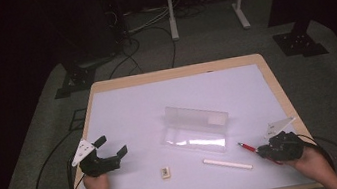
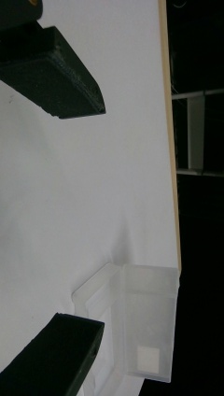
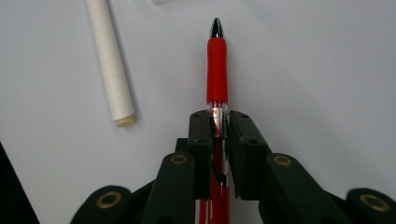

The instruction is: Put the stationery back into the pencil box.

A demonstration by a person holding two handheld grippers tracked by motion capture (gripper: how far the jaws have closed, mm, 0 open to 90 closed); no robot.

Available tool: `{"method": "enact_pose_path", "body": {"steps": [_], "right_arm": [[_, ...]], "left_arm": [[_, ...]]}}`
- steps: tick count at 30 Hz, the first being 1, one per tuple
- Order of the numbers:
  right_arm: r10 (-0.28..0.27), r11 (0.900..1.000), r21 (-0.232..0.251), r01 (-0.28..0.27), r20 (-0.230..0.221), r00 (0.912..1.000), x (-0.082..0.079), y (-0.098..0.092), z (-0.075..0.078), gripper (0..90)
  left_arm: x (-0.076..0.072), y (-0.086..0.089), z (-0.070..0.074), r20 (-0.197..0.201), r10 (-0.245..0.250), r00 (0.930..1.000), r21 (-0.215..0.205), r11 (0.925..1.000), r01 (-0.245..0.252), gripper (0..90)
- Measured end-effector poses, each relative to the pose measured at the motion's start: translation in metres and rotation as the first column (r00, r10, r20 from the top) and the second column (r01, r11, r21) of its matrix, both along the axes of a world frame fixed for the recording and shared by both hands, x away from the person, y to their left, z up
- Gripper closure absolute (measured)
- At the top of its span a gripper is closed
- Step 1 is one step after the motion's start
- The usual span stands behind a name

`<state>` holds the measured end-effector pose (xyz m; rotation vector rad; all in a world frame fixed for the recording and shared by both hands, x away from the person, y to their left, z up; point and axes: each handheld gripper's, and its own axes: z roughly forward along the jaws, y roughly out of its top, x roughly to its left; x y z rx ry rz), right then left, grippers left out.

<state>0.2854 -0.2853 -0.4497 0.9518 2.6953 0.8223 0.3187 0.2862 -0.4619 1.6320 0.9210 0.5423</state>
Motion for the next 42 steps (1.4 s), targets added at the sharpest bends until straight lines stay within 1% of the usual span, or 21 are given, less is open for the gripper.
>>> {"method": "enact_pose_path", "body": {"steps": [5, 7, 8, 9, 16, 20, 26, 27, 30, 31, 42], "right_arm": [[0.009, 1.000, 0.015, -0.010, 0.025, 0.9997, 0.000, 0.002, 0.010, 79.0], [0.017, 1.000, 0.019, -0.017, 0.030, 0.9994, 0.001, 0.003, 0.013, 79.0], [0.009, 1.000, 0.021, -0.009, 0.027, 0.9996, 0.001, 0.004, 0.014, 79.0], [0.018, 0.999, 0.027, -0.019, 0.037, 0.9992, 0.002, 0.005, 0.016, 78.9], [0.036, 0.999, 0.031, -0.037, 0.055, 0.9978, 0.005, 0.012, 0.026, 78.9], [0.064, 0.997, 0.027, -0.066, 0.071, 0.9954, 0.009, 0.021, 0.034, 79.0], [0.084, 0.996, 0.024, -0.086, 0.078, 0.9934, 0.013, 0.030, 0.042, 78.9], [0.093, 0.995, 0.022, -0.095, 0.083, 0.9922, 0.016, 0.034, 0.045, 78.9], [0.102, 0.994, 0.022, -0.104, 0.085, 0.9911, 0.018, 0.038, 0.048, 78.9], [0.107, 0.994, 0.021, -0.109, 0.086, 0.9905, 0.020, 0.042, 0.052, 78.9], [0.160, 0.987, 0.006, -0.161, 0.095, 0.9826, 0.032, 0.063, 0.063, 78.9]], "left_arm": [[0.000, 0.000, 0.000, 0.000, 0.001, 1.0000, 0.000, 1.0000, -0.001, 0.0], [0.000, 0.000, 0.000, -0.001, 0.001, 1.0000, -0.001, 1.0000, -0.001, 0.0], [0.000, 0.000, 0.000, -0.001, 0.001, 1.0000, -0.001, 1.0000, -0.001, 0.0], [0.000, 0.000, 0.000, 0.001, 0.000, 1.0000, 0.001, 1.0000, 0.000, 0.0], [0.000, 0.000, 0.000, 0.000, 0.000, 1.0000, 0.001, 1.0000, 0.000, 0.0], [0.000, 0.000, 0.000, 0.000, 0.001, 1.0000, 0.001, 1.0000, -0.001, 0.0], [0.000, 0.000, 0.000, 0.000, 0.001, 1.0000, 0.001, 1.0000, -0.001, 0.0], [0.000, 0.000, 0.000, 0.001, 0.001, 1.0000, 0.002, 1.0000, -0.001, 0.0], [0.000, 0.000, 0.000, 0.000, 0.001, 1.0000, 0.000, 1.0000, -0.001, 0.0], [0.000, 0.000, 0.000, -0.001, 0.002, 1.0000, -0.002, 1.0000, -0.002, 0.0], [0.000, 0.000, 0.000, -0.001, 0.001, 1.0000, 0.001, 1.0000, -0.001, 0.0]]}}
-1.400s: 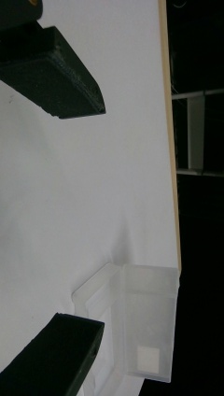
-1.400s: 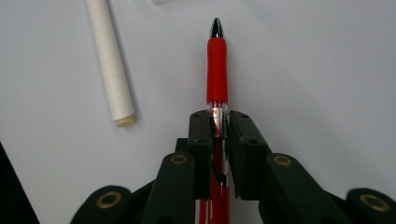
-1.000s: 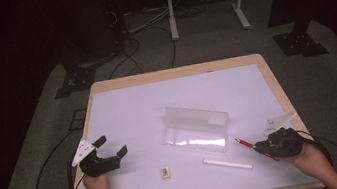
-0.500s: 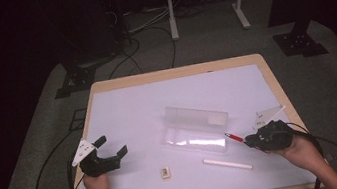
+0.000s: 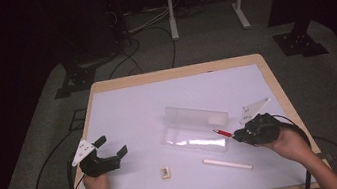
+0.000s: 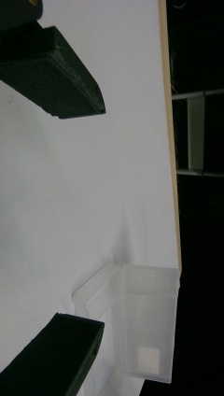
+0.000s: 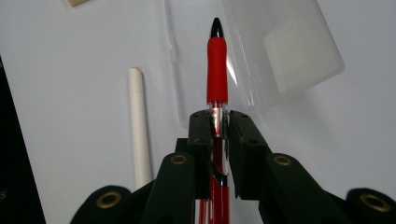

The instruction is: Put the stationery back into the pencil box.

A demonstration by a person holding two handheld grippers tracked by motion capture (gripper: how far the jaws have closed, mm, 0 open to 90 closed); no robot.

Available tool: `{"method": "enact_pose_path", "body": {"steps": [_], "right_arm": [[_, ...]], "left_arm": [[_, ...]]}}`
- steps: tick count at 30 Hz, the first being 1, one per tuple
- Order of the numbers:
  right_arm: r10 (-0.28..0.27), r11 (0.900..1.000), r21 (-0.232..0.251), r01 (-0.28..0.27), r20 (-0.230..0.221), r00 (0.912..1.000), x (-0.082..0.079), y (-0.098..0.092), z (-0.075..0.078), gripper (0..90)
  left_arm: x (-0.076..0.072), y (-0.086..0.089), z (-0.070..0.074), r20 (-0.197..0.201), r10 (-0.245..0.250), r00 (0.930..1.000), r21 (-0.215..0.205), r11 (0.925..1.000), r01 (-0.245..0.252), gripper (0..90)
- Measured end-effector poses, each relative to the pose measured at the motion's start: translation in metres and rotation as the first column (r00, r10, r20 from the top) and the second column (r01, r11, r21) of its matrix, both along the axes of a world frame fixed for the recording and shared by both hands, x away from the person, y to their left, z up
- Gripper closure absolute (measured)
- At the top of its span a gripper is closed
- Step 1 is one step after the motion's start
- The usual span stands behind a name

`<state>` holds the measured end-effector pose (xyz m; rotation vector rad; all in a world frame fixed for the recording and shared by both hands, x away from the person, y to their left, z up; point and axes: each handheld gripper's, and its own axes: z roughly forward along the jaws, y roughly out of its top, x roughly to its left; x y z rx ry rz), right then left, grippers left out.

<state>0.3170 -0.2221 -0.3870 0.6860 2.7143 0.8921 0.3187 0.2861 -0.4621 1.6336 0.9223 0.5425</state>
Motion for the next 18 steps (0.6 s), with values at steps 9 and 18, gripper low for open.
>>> {"method": "enact_pose_path", "body": {"steps": [9, 18], "right_arm": [[0.033, 0.999, -0.007, -0.033, 0.008, 0.9994, 0.006, 0.012, 0.005, 78.9], [0.059, 0.998, -0.012, -0.058, 0.016, 0.9982, 0.010, 0.023, 0.008, 78.9]], "left_arm": [[0.000, 0.000, 0.000, 0.001, 0.000, 1.0000, 0.000, 1.0000, 0.000, 0.0], [0.000, 0.000, 0.000, 0.001, 0.001, 1.0000, -0.002, 1.0000, -0.001, 0.0]]}}
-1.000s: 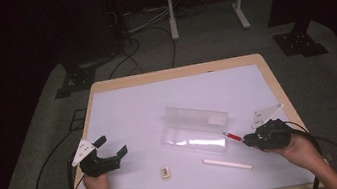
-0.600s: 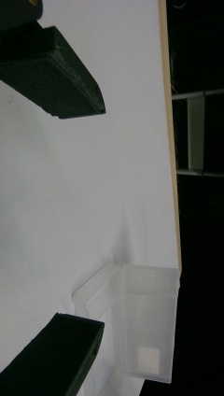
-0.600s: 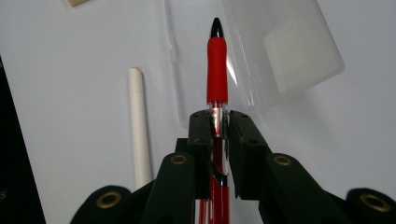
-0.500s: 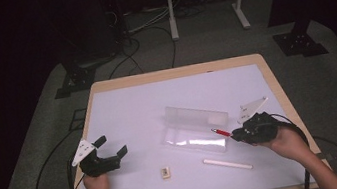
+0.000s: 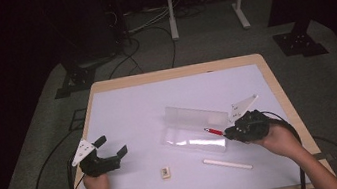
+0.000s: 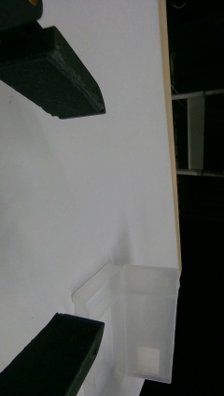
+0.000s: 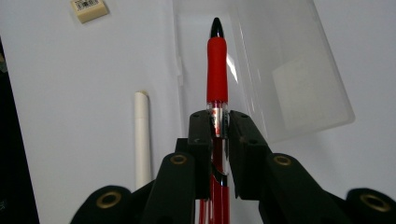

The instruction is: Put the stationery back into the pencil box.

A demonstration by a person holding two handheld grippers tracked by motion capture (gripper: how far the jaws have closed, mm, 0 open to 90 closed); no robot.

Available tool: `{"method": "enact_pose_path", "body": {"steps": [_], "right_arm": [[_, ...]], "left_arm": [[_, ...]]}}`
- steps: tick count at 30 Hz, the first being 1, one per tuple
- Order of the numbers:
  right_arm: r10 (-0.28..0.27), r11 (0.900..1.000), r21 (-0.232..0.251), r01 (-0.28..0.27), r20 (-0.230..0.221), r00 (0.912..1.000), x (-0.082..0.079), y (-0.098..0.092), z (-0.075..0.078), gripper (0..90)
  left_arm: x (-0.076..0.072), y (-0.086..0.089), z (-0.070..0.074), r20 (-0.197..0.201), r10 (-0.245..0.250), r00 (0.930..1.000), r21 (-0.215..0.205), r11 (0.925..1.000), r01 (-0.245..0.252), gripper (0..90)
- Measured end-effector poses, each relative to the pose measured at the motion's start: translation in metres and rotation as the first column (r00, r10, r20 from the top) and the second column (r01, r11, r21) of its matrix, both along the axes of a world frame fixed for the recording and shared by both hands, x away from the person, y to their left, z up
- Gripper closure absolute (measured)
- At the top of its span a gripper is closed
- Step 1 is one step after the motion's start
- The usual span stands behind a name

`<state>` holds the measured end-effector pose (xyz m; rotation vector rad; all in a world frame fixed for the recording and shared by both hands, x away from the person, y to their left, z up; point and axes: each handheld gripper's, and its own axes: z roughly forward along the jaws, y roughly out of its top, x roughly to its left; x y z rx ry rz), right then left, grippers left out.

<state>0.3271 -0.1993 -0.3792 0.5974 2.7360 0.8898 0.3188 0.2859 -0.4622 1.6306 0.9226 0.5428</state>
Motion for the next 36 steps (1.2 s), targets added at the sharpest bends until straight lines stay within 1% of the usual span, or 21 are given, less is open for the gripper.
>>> {"method": "enact_pose_path", "body": {"steps": [18, 22, 33, 36], "right_arm": [[0.043, 0.999, -0.006, -0.043, 0.018, 0.9989, 0.008, 0.021, 0.008, 78.9], [0.050, 0.999, -0.010, -0.050, 0.015, 0.9986, 0.011, 0.027, 0.008, 78.9], [0.074, 0.997, -0.013, -0.074, 0.003, 0.9973, 0.018, 0.043, 0.004, 78.9], [0.080, 0.996, -0.025, -0.080, -0.007, 0.9968, 0.023, 0.050, -0.001, 78.9]], "left_arm": [[0.000, 0.000, 0.000, 0.000, 0.000, 1.0000, 0.000, 1.0000, 0.000, 0.0], [0.000, 0.000, 0.000, 0.000, 0.001, 1.0000, -0.001, 1.0000, -0.001, 0.0], [0.000, 0.000, 0.000, 0.000, 0.002, 1.0000, -0.004, 1.0000, -0.002, 0.0], [0.000, 0.000, 0.000, 0.000, 0.002, 1.0000, -0.005, 1.0000, -0.002, 0.0]]}}
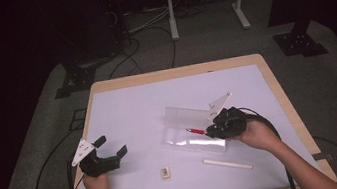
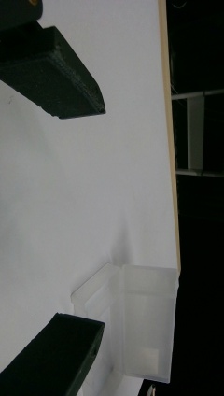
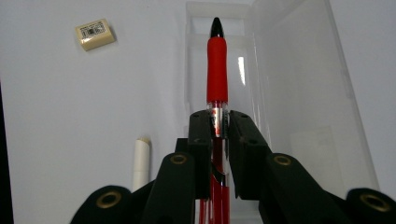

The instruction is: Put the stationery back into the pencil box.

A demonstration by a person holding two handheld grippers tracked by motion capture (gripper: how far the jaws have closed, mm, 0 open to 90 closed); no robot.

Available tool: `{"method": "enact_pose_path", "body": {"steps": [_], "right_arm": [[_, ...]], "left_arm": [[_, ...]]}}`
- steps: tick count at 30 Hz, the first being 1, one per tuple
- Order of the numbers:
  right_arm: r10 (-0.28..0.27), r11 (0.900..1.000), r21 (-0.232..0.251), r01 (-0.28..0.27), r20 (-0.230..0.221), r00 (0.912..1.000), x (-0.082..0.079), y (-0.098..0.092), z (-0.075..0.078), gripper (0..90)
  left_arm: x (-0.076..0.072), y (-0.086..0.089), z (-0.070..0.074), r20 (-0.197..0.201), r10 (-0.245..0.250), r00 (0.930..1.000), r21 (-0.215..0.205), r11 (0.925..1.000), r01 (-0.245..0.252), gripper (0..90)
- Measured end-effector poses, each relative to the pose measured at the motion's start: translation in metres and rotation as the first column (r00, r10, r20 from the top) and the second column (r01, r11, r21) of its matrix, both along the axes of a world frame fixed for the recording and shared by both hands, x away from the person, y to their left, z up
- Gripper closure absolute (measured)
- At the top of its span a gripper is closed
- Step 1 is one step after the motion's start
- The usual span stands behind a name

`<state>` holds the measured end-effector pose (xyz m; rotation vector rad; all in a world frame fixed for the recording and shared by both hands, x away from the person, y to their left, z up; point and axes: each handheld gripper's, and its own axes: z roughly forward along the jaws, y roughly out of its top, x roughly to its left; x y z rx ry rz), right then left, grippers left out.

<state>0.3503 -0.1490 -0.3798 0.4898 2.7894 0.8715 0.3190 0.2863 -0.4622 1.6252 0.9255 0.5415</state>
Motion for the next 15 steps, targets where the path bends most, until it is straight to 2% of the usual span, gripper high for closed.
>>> {"method": "enact_pose_path", "body": {"steps": [15], "right_arm": [[-0.013, 1.000, -0.024, 0.013, -0.017, 0.9998, 0.015, 0.013, -0.012, 78.9]], "left_arm": [[0.000, 0.000, 0.000, 0.001, 0.001, 1.0000, 0.001, 1.0000, -0.001, 0.0]]}}
